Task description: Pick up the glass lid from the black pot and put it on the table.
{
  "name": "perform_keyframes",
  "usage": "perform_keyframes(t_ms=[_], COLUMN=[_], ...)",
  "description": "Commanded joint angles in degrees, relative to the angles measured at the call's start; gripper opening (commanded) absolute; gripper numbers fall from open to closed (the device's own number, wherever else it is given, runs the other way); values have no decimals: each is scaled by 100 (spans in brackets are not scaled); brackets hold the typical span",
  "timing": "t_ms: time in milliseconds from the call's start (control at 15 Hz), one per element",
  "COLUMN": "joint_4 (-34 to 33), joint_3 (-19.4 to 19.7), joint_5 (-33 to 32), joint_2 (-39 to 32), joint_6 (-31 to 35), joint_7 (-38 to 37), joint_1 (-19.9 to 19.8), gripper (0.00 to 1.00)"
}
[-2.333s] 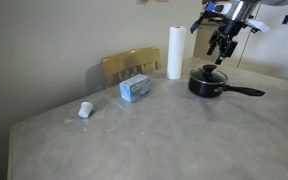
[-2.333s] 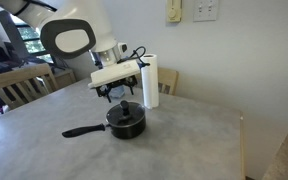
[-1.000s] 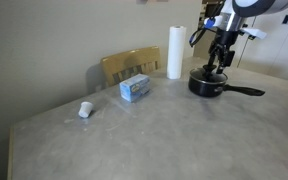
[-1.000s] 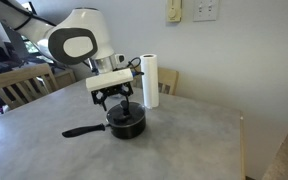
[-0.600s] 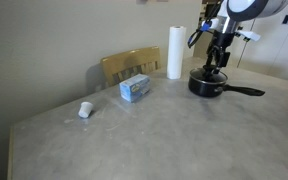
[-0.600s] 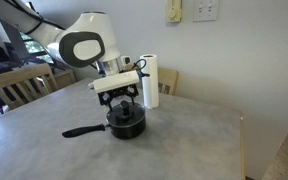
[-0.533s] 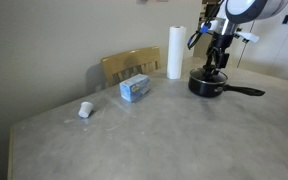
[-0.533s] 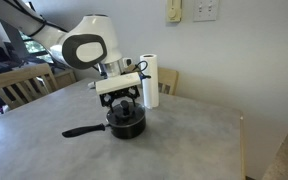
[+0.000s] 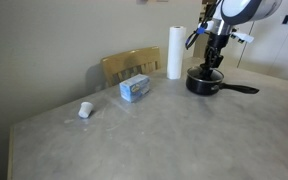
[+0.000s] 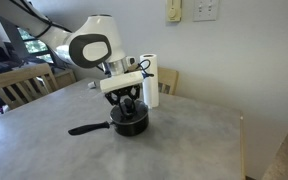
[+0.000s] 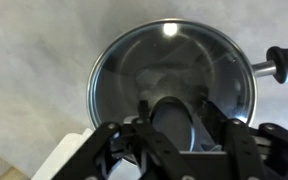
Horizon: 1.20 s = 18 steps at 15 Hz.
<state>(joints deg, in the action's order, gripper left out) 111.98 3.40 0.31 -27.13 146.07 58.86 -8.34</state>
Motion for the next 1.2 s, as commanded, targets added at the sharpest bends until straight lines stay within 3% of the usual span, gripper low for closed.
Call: perform_keyframes(t_ms=[0,133,400,867,1133], joint_4=[-29,-12,92,467,955], joint_3=[-172,-195,-78,-298,-453], joint_5=[-134,-120,-306,-306,-374], joint_2=[-109,-61,229,830,1193], joint_6=[65,79,-70,-245,-266], joint_7=[-75,-50,-221,-377,-1114], joint_1=[-155,-165,-48,46,425], gripper=[25,15,15,15,15])
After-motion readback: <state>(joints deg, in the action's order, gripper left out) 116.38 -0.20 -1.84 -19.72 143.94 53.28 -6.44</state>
